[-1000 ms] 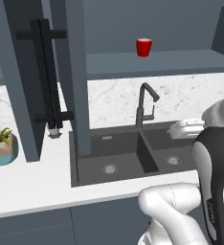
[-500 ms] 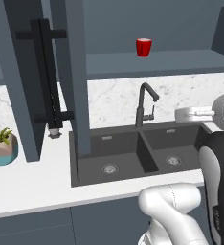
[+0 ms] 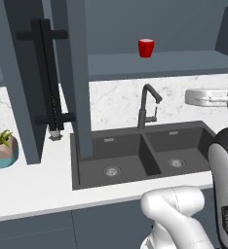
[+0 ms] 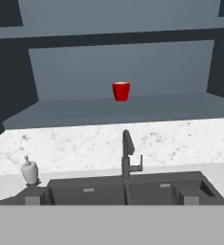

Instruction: Gather all objects into one cabinet and sort the glasses and bowls to opposite sides.

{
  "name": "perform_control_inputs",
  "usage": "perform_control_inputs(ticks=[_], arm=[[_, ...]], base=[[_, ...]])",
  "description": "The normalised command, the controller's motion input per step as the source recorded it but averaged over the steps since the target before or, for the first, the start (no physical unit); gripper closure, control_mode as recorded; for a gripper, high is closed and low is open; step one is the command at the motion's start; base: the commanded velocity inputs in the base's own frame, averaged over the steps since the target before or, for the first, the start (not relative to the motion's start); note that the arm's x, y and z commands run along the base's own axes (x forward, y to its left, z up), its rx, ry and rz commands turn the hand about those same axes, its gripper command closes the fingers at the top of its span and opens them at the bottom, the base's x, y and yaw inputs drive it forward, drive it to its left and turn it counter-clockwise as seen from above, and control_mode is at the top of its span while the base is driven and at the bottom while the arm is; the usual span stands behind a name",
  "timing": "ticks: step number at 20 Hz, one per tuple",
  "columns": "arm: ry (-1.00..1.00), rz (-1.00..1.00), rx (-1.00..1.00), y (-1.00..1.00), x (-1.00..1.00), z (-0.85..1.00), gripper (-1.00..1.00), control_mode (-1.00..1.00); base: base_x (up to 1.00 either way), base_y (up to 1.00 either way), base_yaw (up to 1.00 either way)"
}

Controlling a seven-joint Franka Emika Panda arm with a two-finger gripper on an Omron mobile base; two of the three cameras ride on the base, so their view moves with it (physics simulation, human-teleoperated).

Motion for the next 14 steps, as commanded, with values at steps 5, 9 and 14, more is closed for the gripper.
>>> perform_control_inputs(ticks=[5, 9, 14], arm=[[-0.12, 0.00, 0.00, 0.00, 0.14, 0.36, -1.00, -1.00], [0.00, -0.03, 0.00, 0.00, 0.59, 0.16, -1.00, -1.00], [0.00, -0.05, 0.00, 0.00, 0.59, 0.09, -1.00, -1.00]], base=[[0.00, 0.00, 0.00], [0.00, 0.00, 0.00], [0.00, 0.00, 0.00]])
